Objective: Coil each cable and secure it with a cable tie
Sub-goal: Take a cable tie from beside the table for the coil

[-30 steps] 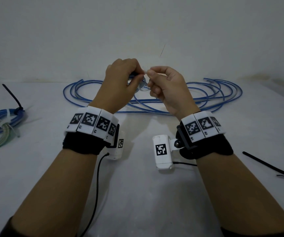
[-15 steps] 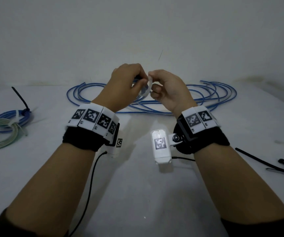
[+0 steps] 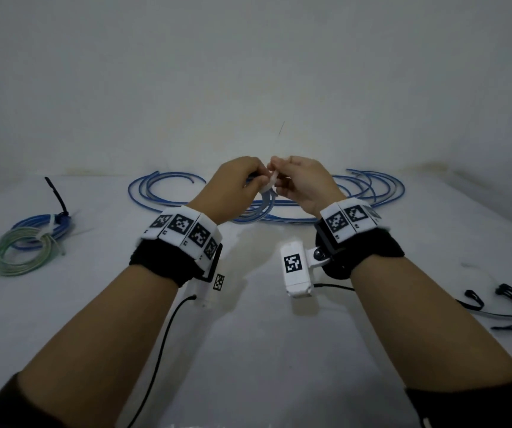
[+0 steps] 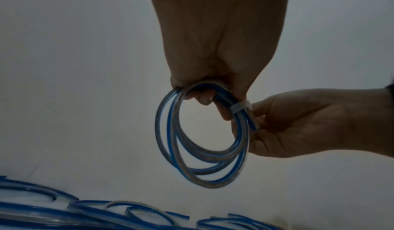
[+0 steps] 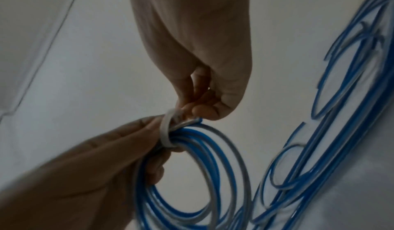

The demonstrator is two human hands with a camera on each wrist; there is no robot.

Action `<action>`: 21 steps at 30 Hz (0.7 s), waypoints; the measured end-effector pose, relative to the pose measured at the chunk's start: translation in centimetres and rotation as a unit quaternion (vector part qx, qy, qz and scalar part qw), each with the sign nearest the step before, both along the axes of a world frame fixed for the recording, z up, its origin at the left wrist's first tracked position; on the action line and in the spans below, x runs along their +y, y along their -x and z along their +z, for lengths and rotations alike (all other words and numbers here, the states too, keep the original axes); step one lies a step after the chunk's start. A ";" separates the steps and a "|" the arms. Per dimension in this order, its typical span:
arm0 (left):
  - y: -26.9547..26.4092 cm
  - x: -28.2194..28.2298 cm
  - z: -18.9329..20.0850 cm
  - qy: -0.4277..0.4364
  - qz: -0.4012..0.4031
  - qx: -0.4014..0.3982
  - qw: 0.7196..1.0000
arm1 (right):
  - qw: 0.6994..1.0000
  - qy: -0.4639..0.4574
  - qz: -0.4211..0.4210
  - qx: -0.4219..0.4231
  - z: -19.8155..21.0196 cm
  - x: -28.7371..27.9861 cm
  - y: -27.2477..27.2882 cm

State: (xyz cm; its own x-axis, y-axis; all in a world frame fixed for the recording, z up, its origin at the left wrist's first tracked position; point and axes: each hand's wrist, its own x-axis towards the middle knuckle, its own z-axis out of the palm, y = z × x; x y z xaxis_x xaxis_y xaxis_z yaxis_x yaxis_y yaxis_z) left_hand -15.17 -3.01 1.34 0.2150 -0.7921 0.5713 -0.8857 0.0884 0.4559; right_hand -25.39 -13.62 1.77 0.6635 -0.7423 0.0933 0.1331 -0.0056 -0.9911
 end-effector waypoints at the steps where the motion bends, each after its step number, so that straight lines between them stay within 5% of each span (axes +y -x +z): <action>1: 0.3 0.0 -0.1 -0.009 -0.002 -0.006 1.000 | 1.000 0.011 -0.009 0.010 -0.1 -0.2 0.1; 6: 1.1 0.1 -0.3 -0.028 -0.016 0.012 0.999 | 0.998 0.025 -0.038 0.044 -0.1 -0.5 0.3; 11: 0.6 0.1 -0.4 -0.029 0.022 0.055 0.998 | 0.997 -0.075 0.000 0.017 0.8 -0.3 0.4; 15: 0.1 0.2 0.1 -0.046 0.023 0.046 0.998 | 0.998 -0.019 0.034 0.042 1.0 0.3 0.3; 21: -0.2 0.5 0.5 -0.047 0.001 0.014 0.999 | 0.994 0.053 -0.027 0.086 1.2 0.4 -0.9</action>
